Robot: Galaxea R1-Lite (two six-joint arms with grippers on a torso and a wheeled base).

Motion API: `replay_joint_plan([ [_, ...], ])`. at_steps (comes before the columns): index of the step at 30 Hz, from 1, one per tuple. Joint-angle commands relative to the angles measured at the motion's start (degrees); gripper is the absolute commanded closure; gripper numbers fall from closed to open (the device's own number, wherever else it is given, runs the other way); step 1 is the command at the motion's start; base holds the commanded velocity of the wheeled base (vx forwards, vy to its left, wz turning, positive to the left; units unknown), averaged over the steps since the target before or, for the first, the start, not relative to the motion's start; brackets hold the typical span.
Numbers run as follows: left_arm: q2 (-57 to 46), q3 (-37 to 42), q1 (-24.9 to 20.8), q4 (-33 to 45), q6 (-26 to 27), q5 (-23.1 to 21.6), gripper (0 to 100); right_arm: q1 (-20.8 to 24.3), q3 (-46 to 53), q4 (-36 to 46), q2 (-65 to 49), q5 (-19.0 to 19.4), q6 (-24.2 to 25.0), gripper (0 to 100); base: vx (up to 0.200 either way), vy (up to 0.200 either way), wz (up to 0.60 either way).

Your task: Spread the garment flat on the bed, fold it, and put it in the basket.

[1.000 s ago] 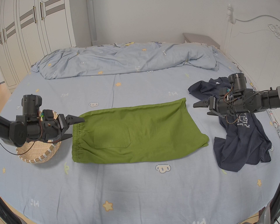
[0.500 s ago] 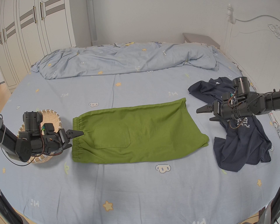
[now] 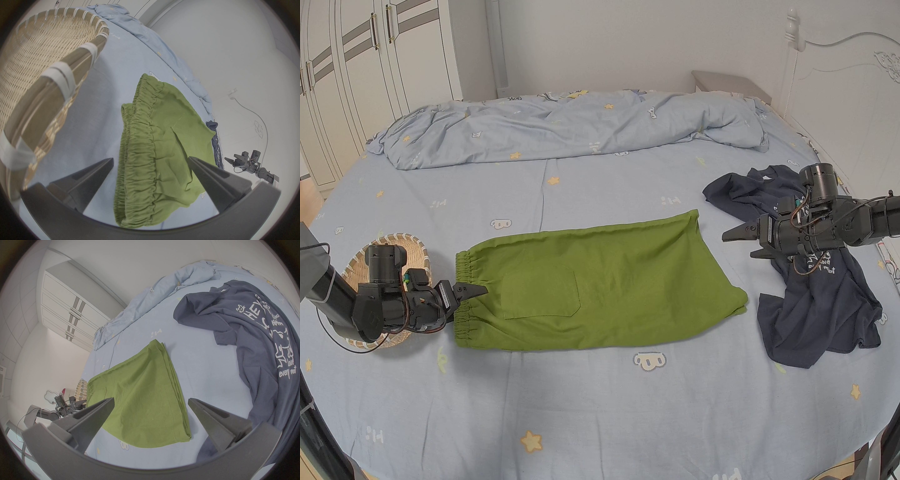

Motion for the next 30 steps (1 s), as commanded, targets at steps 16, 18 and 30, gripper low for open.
replay_joint_plan([
  [16, 3.50, -2.31, -0.41, -1.19, 0.46, -0.67, 0, 0.44, 0.05, 0.00, 0.16, -0.07, -0.08, 0, 0.000, 0.000, 0.00],
  [18, 3.68, -2.31, -0.58, -1.46, 0.37, -0.67, 0, 0.44, 0.05, 0.00, 0.16, -0.07, -0.08, 0, 0.000, 0.000, 0.00],
  [30, 4.64, -3.28, -1.64, -1.72, 0.20, -0.58, 100, 0.35, -0.03, -0.09, 0.16, -0.07, -0.08, 0, 0.000, 0.000, 0.00],
])
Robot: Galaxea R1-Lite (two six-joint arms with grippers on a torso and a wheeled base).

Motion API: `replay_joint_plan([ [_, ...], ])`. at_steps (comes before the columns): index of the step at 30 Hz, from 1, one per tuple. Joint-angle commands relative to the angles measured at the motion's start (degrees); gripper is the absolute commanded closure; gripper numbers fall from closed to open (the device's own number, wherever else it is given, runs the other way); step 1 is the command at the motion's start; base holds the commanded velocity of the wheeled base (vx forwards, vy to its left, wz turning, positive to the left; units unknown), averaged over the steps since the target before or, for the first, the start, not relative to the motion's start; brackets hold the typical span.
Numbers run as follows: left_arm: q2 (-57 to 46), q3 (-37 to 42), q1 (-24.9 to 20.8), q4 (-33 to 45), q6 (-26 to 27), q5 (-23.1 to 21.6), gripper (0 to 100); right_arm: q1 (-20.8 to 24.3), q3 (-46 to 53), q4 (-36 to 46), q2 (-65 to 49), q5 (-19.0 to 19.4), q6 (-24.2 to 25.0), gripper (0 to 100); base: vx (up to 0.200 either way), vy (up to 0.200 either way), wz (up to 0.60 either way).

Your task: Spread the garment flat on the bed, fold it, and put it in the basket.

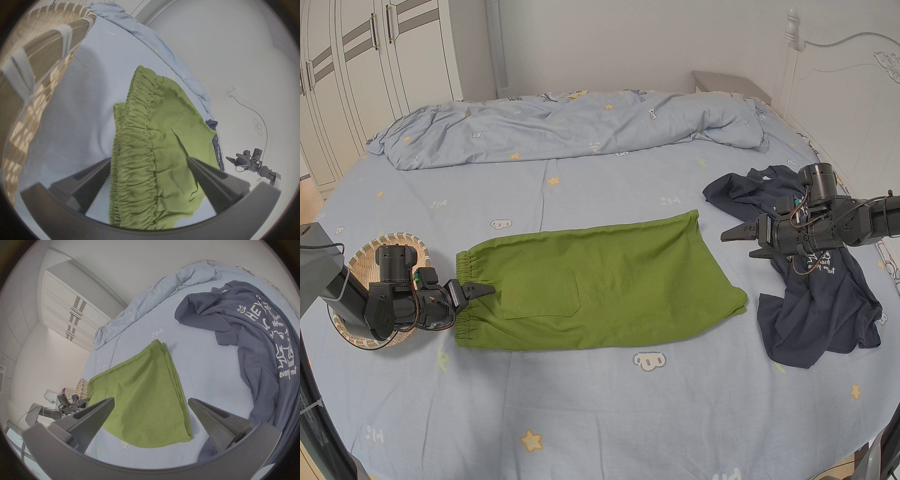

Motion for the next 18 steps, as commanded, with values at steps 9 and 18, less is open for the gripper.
replay_joint_plan([
  [9, -1.63, 0.14, -0.07, 0.00, -0.16, 0.36, 100, 0.00, 0.01, 0.11, 0.48, 0.01, -0.07, 0, 0.000, 0.000, 0.00],
  [18, -10.69, 1.90, -0.07, 0.08, -2.53, 0.36, 100, -0.44, 0.10, 2.39, 4.70, 0.10, -0.95, 0, 0.000, 0.000, 0.00],
])
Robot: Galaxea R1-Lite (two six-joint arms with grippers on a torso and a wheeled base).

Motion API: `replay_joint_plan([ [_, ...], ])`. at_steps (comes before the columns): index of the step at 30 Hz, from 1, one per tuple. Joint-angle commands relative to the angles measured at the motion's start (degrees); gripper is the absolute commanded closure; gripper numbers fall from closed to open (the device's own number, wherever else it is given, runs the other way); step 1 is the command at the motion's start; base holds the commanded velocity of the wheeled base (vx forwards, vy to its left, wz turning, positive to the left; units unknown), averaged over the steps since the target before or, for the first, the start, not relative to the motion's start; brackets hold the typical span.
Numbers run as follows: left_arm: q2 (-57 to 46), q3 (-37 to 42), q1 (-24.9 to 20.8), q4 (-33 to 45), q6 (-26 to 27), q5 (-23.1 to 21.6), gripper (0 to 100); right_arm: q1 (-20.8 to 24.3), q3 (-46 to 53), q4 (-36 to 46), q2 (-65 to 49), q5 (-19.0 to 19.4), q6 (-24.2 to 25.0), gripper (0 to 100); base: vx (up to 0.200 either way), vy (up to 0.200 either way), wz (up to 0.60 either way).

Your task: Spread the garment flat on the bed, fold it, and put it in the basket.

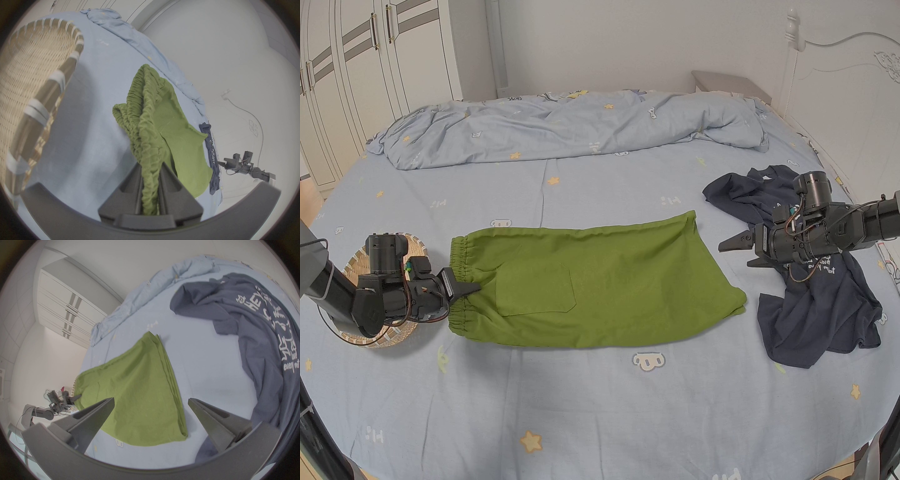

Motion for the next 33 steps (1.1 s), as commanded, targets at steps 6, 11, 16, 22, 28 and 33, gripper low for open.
replay_joint_plan([
  [6, -4.90, 0.44, 0.12, -0.02, -0.92, -0.03, 100, -0.13, 0.13, 9.70, 3.13, 0.10, -4.86, 0, 0.000, 0.000, 0.00],
  [11, -4.46, 0.35, 0.12, -0.02, -0.84, -0.03, 100, 0.40, 0.13, 12.95, 4.19, 0.19, -6.44, 0, 0.000, 0.000, 0.00],
  [16, -4.46, 0.35, 0.21, -0.02, -0.92, -0.03, 100, 0.75, 0.48, 12.95, 5.24, 0.98, -7.23, 0, 0.000, 0.000, 0.00],
  [22, -4.37, 0.44, 0.12, -0.02, -0.84, -0.03, 100, 0.66, 0.22, 12.78, 6.30, 5.02, -7.06, 0, 0.000, 0.000, 0.00],
  [28, -4.28, 0.44, 0.12, -0.02, -0.84, -0.03, 100, 0.66, -0.40, 12.69, 7.62, 5.02, -6.97, 0, 0.000, 0.000, 0.00],
  [33, -4.11, 0.44, 0.12, -0.02, -0.75, -0.03, 100, 0.31, -0.49, 12.60, 7.79, 5.02, -7.06, 0, 0.000, 0.000, 0.00],
])
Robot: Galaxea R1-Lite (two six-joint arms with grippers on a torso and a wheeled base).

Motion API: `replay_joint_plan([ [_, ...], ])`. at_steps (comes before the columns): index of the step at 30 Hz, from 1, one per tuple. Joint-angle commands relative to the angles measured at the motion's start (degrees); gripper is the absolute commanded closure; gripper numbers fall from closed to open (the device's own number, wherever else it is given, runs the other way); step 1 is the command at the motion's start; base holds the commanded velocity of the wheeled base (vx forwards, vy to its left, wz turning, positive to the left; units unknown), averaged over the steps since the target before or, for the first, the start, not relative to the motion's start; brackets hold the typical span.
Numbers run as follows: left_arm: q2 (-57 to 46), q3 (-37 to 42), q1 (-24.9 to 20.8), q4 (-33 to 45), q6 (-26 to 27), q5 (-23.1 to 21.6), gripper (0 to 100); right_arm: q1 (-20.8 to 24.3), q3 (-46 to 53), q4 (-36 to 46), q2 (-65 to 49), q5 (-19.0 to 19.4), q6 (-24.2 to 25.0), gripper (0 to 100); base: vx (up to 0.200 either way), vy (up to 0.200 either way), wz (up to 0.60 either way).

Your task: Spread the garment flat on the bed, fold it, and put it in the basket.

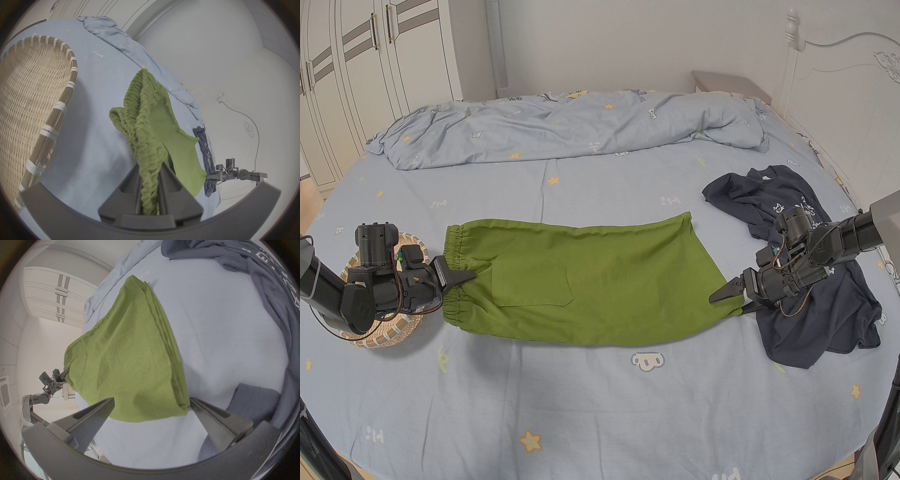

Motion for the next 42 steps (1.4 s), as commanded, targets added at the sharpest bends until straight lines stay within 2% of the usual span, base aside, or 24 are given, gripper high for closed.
replay_joint_plan([
  [1, 0.22, 0.00, 0.02, -0.02, 0.08, -0.01, 100, -0.41, -0.32, 0.01, 0.69, -0.08, -0.11, 0, 0.000, 0.000, 0.00],
  [3, 0.31, 0.00, 0.02, -0.02, 0.08, -0.01, 100, -0.58, -0.41, 0.01, 0.69, -0.08, -0.11, 0, 0.000, 0.000, 0.00],
  [4, 0.31, 0.00, 0.02, -0.02, 0.08, -0.01, 100, -0.85, -0.50, 0.01, 0.69, -0.16, -0.11, 100, 0.000, 0.000, 0.00],
  [20, 0.75, 0.08, 0.29, -0.02, 0.35, -0.09, 100, -2.08, -0.76, 0.01, 0.33, -0.34, -0.29, 100, 0.000, 0.000, 0.00],
  [25, 0.14, 0.96, 0.46, 0.41, 0.61, -0.09, 100, -1.73, 0.64, 0.53, -2.83, -0.60, -0.90, 100, 0.000, 0.000, 0.00],
  [31, -2.15, 2.81, 1.52, 4.46, 2.54, -0.09, 100, -0.41, 9.08, 0.27, -10.04, -0.87, -0.99, 100, 0.000, 0.000, 0.00],
  [33, -3.73, 4.83, 2.04, 9.47, 7.38, -0.09, 100, 0.03, 14.97, 0.18, -13.20, -3.33, -1.96, 100, 0.000, 0.000, 0.00],
  [35, -4.00, 5.27, 2.22, 10.96, 9.05, -0.09, 100, 0.30, 17.08, 0.18, -14.17, -4.73, -2.84, 100, 0.000, 0.000, 0.00],
  [36, -4.79, 5.62, 2.92, 13.60, 11.24, -0.18, 100, 0.47, 21.03, 0.10, -16.28, -6.84, -4.51, 100, 0.000, 0.000, 0.00],
  [39, -5.67, 5.89, 3.36, 15.44, 11.86, -0.36, 100, 1.00, 24.81, 0.01, -18.91, -7.37, -4.95, 100, 0.000, 0.000, 0.00],
  [42, -7.77, 10.02, 4.59, 16.32, 14.14, -0.36, 100, 3.11, 33.34, -0.43, -25.33, -7.46, -4.95, 100, 0.000, 0.000, 0.00],
])
